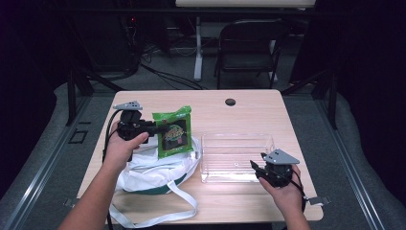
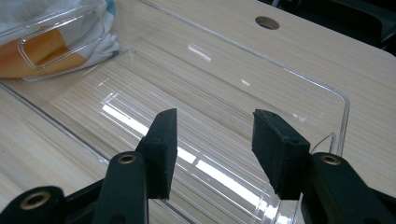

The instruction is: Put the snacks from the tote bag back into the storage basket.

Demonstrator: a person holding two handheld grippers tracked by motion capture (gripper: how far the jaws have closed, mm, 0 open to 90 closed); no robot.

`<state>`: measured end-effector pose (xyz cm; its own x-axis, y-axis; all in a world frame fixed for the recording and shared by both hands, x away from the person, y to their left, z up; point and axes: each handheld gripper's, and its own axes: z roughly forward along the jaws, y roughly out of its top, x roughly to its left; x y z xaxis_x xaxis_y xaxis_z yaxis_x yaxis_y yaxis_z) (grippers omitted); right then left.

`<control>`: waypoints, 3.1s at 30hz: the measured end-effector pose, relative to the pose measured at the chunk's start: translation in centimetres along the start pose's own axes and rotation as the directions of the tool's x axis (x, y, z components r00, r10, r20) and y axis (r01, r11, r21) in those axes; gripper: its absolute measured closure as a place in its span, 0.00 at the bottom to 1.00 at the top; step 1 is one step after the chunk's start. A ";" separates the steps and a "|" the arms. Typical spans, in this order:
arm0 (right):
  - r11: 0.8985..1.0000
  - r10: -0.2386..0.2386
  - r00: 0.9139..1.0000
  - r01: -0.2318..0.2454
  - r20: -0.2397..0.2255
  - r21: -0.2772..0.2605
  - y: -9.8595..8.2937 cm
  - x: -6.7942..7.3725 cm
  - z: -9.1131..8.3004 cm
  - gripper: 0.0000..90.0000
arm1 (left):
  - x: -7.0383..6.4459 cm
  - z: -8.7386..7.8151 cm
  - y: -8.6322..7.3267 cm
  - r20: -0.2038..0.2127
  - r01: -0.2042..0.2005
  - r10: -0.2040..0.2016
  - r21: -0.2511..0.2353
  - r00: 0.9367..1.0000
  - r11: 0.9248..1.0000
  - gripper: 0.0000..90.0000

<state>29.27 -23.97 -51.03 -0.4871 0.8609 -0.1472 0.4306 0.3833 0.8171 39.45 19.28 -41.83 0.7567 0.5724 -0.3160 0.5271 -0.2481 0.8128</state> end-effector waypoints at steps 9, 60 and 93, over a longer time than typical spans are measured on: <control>1.000 -0.014 1.000 0.014 -0.005 -0.004 0.1 0.1 0.0 0.55 | -0.5 0.5 0.6 0.014 -0.015 0.015 0.001 1.000 1.000 0.80; 0.996 -0.091 0.991 0.092 -0.096 0.008 4.0 0.3 -0.3 0.64 | -3.0 3.7 2.4 0.072 -0.074 0.072 0.021 0.995 0.997 0.80; 0.958 -0.275 0.930 0.286 -0.242 0.011 10.6 -1.0 -1.3 0.64 | -4.3 5.6 2.6 0.117 -0.105 0.099 0.039 0.988 0.994 0.80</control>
<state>33.34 -21.21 -41.46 -0.7557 0.6145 -0.2267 0.2817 0.6174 0.7345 39.70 11.75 -41.11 0.8452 0.4498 -0.2886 0.4599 -0.3372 0.8214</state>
